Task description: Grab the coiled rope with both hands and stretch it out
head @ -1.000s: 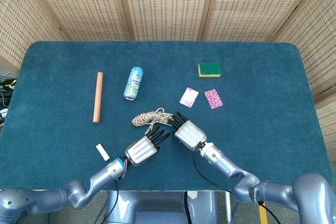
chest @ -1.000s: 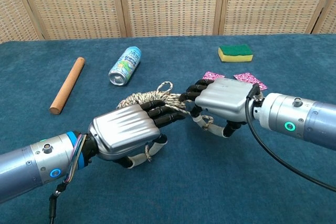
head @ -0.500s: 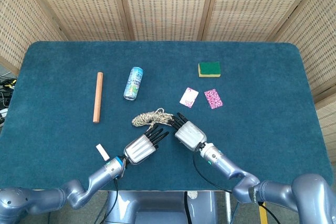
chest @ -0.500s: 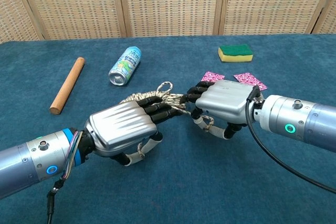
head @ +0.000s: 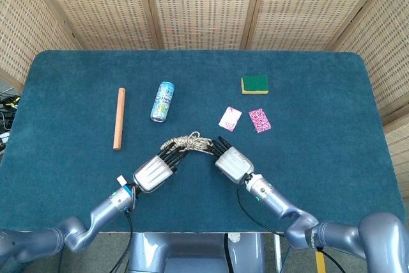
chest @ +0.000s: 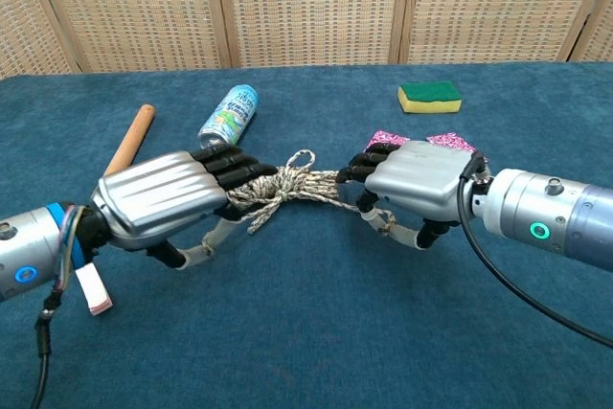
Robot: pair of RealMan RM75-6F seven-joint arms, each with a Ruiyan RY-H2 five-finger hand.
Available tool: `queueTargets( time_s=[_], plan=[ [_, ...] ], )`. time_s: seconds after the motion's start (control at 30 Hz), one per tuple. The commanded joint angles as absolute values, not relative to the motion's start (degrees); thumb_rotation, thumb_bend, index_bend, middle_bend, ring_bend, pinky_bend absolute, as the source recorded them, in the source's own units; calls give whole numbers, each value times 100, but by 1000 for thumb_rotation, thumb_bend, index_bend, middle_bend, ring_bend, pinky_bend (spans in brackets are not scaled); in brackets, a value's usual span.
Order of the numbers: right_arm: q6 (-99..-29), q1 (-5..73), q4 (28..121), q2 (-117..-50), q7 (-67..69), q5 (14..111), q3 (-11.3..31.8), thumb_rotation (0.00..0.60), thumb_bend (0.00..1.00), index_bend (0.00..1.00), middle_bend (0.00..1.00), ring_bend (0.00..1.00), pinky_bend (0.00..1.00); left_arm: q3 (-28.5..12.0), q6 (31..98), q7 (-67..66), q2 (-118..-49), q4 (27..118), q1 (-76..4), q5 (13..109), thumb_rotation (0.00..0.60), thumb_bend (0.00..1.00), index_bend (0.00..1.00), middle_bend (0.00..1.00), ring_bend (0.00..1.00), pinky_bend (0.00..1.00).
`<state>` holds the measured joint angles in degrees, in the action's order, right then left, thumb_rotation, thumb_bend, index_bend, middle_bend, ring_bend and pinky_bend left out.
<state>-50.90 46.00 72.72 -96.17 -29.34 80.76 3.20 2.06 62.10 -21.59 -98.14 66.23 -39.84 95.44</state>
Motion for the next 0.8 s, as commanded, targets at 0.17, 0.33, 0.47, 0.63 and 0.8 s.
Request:
queueTargets(
  time_s=[0.17, 0.33, 0.47, 0.63, 0.8],
  plan=[
    [-5155, 4513, 7252, -9520, -3051, 7936, 357, 600, 490, 689, 77, 0, 0, 273, 6622, -1529, -9294, 6332, -3683, 9470, 600, 389, 687, 0, 0, 0],
    [-5214, 4434, 7253, -9361, -3155, 7849, 358, 600, 490, 690, 77, 0, 0, 310, 6746, -1167, -9105, 5961, -3539, 9418, 600, 390, 702, 0, 0, 0],
    [-5273, 4353, 7239, -9166, -3277, 7726, 384, 600, 489, 690, 77, 0, 0, 338, 6817, -836, -9042, 5615, -3421, 9371, 600, 389, 703, 0, 0, 0],
    [-5371, 4226, 7311, -8883, -3339, 7634, 371, 600, 489, 690, 78, 0, 0, 375, 6930, -544, -8995, 5276, -3309, 9378, 600, 389, 706, 0, 0, 0],
    [-5498, 4052, 7399, -8534, -3353, 7618, 284, 600, 490, 690, 78, 0, 0, 413, 6969, -315, -8968, 4902, -3194, 9351, 600, 389, 709, 0, 0, 0]
  ],
)
